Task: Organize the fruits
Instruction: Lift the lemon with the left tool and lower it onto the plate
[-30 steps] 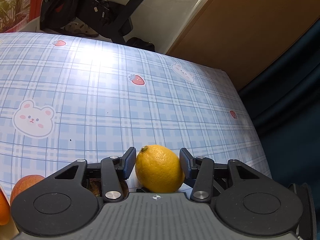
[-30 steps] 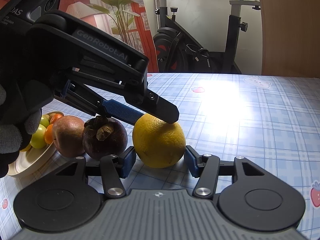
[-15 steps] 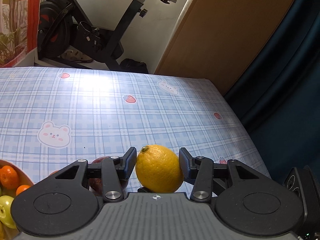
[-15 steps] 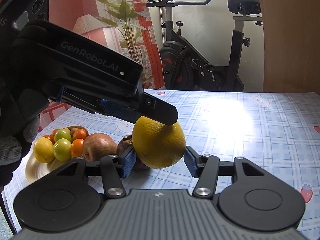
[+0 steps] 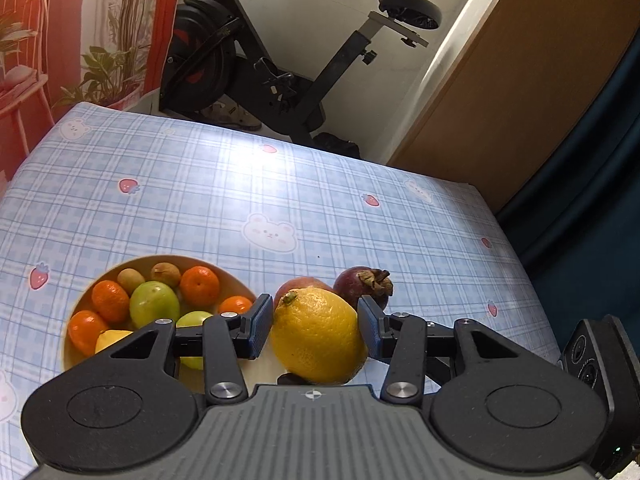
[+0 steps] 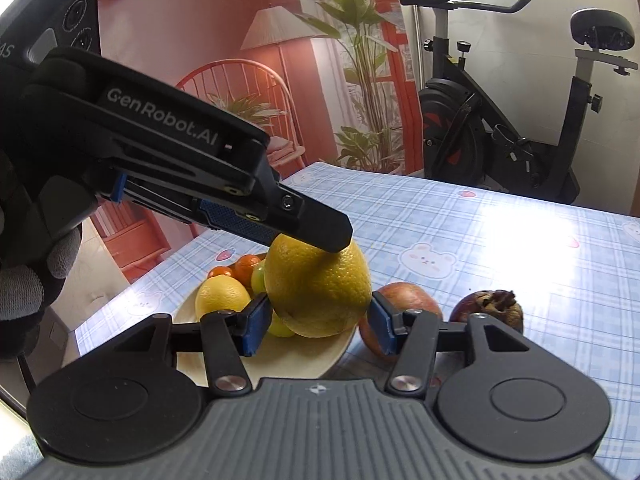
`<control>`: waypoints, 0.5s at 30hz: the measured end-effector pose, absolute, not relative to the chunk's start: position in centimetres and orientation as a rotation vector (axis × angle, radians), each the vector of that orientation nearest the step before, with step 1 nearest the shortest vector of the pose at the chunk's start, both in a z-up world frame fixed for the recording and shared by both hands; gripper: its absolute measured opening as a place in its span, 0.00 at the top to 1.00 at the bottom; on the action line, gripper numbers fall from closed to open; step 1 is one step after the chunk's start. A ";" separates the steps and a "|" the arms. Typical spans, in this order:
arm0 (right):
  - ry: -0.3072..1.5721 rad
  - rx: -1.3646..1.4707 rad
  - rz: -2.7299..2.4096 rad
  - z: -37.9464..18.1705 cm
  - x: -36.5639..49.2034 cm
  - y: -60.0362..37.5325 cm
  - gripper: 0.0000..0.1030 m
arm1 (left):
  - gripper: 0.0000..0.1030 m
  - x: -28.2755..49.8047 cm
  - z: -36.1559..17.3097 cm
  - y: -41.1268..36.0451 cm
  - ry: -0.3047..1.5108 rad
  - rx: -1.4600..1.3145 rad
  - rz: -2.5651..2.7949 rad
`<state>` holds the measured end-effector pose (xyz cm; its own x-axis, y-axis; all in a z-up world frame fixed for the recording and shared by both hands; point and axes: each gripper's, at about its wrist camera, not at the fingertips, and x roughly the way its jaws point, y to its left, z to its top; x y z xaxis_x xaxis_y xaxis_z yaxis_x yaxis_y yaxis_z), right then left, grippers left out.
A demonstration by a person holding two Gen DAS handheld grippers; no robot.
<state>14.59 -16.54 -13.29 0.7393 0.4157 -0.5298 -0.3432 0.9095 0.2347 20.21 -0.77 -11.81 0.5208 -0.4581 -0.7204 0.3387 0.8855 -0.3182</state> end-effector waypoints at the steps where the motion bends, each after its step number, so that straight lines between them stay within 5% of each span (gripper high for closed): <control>1: 0.621 0.116 0.431 -13.6 14.6 -15.6 0.46 | 0.52 20.0 -12.1 -0.1 0.910 -0.150 -0.469; 15: 0.782 0.041 0.540 -17.2 15.4 -9.6 0.46 | 0.52 18.3 -15.7 5.5 0.996 -0.197 -0.389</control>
<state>15.35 -9.64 -17.22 0.5814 0.4770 -0.6591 -0.4472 0.8641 0.2309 18.28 5.49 -15.74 0.4826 -0.4059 -0.7761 0.2279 0.9138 -0.3362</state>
